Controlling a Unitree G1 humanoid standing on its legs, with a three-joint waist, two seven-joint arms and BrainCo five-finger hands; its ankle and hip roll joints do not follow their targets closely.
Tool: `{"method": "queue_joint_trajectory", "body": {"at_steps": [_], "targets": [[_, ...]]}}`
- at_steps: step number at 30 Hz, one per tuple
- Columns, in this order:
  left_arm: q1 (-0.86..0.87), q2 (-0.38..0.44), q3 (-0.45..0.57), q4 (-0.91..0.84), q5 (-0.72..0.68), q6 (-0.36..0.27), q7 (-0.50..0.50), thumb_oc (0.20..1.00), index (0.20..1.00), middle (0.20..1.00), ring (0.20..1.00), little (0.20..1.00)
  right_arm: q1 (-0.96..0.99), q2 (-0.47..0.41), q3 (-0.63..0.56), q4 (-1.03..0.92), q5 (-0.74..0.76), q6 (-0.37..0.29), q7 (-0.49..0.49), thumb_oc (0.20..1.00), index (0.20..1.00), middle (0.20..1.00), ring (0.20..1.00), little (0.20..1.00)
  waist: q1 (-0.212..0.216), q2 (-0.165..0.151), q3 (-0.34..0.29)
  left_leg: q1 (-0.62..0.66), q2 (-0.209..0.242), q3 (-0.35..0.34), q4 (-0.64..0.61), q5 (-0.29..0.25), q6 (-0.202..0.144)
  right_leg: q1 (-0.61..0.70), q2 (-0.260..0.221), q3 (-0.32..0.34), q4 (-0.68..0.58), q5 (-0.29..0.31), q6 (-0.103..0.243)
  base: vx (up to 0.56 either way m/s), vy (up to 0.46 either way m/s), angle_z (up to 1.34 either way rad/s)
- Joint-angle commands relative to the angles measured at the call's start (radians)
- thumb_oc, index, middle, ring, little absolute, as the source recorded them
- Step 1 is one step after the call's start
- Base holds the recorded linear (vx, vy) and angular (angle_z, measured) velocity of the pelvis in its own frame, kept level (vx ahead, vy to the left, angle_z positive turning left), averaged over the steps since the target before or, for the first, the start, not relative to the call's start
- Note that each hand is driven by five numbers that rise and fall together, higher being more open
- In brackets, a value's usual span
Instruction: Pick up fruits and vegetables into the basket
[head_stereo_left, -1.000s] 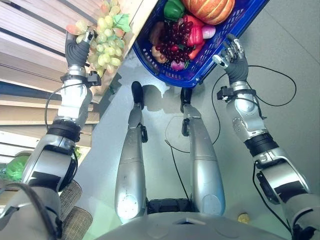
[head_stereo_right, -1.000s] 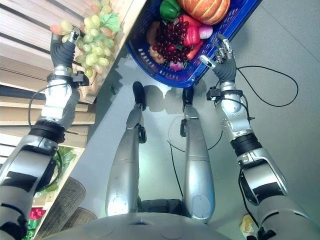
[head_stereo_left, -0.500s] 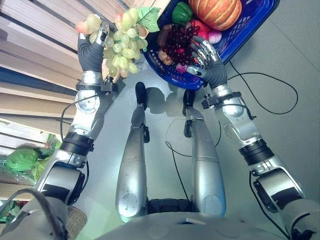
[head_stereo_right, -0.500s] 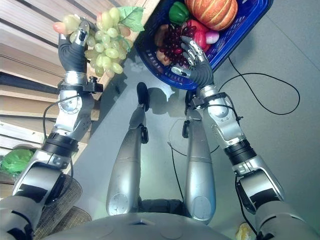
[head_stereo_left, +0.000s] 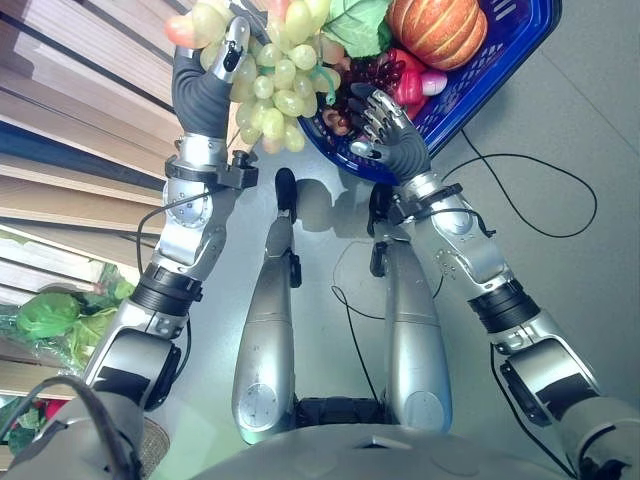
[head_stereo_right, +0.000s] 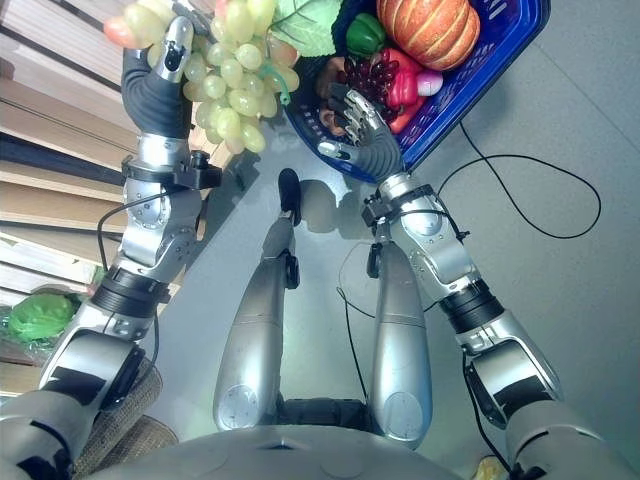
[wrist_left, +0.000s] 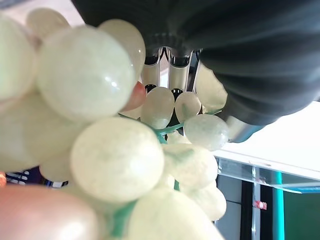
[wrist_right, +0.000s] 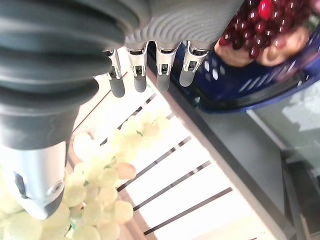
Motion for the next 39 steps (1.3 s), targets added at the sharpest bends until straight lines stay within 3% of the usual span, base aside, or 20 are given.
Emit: {"method": "queue_joint_trajectory", "body": {"at_steps": [1,19,39], "targets": [[-0.041,-0.025,-0.009,-0.099,0.015,-0.030,-0.048,0.200,0.200,0.200,0.200,0.200,0.003,0.024,0.017,-0.106,0.032,-0.027,0.024,1.000,1.000,1.000,1.000,1.000,-0.003,0.013,-0.049,-0.008,-0.037,0.010,0.097,-0.107,0.071,0.098,0.002,0.003,-0.217,0.133,0.032,0.00,0.000,0.00],[-0.076,-0.109,-0.131,-0.162,-0.092,0.030,-0.189,0.200,0.200,0.200,0.200,0.200,-0.083,0.119,0.062,-0.155,0.141,-0.038,-0.008,1.000,1.000,1.000,1.000,1.000,0.003,0.009,-0.049,0.002,-0.044,0.009,0.090,-0.100,0.080,0.113,0.000,-0.002,-0.236,0.153,0.034,0.00,0.000,0.00],[-0.075,-0.132,-0.201,-0.183,-0.110,0.092,-0.220,0.200,0.200,0.200,0.200,0.200,-0.094,0.134,0.079,-0.186,0.244,-0.037,0.053,1.000,1.000,1.000,1.000,1.000,0.002,-0.003,-0.049,0.014,-0.044,0.012,0.079,-0.094,0.083,0.128,0.000,-0.006,-0.252,0.168,0.039,0.00,0.000,0.00]]}}
